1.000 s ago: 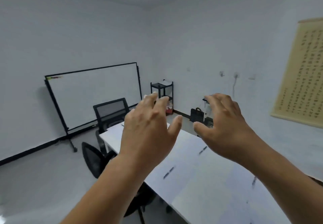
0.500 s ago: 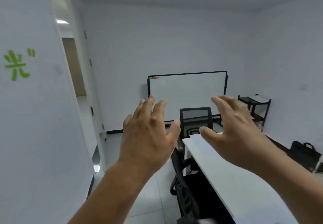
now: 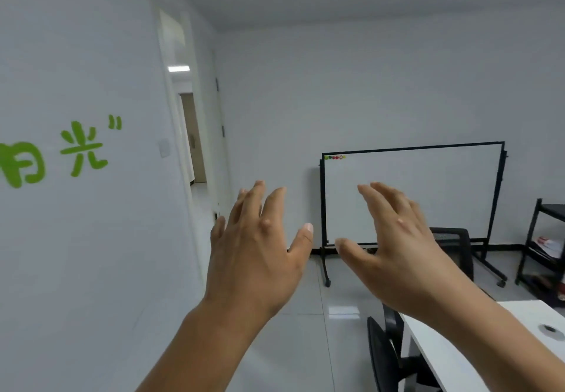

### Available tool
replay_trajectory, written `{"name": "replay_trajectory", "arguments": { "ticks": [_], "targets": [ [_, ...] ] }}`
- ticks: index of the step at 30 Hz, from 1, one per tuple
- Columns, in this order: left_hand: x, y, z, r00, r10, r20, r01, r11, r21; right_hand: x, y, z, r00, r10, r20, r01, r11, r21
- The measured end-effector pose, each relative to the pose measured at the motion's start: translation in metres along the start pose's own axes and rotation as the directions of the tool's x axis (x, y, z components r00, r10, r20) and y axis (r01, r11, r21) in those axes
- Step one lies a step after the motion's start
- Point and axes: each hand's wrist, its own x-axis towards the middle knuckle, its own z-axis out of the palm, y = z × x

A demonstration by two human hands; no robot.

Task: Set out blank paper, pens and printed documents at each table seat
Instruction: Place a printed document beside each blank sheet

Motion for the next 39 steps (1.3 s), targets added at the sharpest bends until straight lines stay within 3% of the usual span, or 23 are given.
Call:
{"name": "replay_trajectory", "arguments": {
  "ticks": [6, 13, 22, 27, 32, 36, 39],
  "targets": [
    [0.075, -0.044, 0.032, 0.999, -0.035, -0.006, 0.035, 0.996, 0.079, 0.087, -0.004, 0.039, 0.999, -0.031, 0.018, 0.03, 0.998, 0.05],
    [0.172, -0.132, 0.095, 0.998, -0.059, -0.001, 0.059, 0.998, 0.023, 0.195, -0.013, 0.118, 1.0, -0.01, -0.018, 0.011, 0.997, 0.072],
    [0.322, -0.208, 0.154, 0.995, 0.05, 0.081, -0.048, 0.999, -0.015, 0.326, -0.021, 0.189, 0.99, 0.123, -0.075, -0.119, 0.991, 0.056],
    [0.389, -0.221, 0.204, 0.986, 0.094, 0.135, -0.092, 0.996, -0.017, 0.397, 0.011, 0.215, 0.981, 0.191, -0.029, -0.193, 0.974, -0.116],
    [0.452, -0.218, 0.262, 0.972, 0.112, 0.206, -0.124, 0.991, 0.046, 0.462, 0.065, 0.24, 0.983, 0.182, 0.004, -0.176, 0.952, -0.252],
    [0.501, -0.217, 0.299, 0.935, 0.129, 0.332, -0.173, 0.979, 0.106, 0.513, 0.11, 0.252, 0.976, 0.192, 0.105, -0.154, 0.944, -0.293],
    [0.547, -0.213, 0.326, 0.929, 0.161, 0.333, -0.224, 0.961, 0.162, 0.562, 0.137, 0.262, 0.955, 0.19, 0.227, -0.113, 0.943, -0.314]
  ]
}}
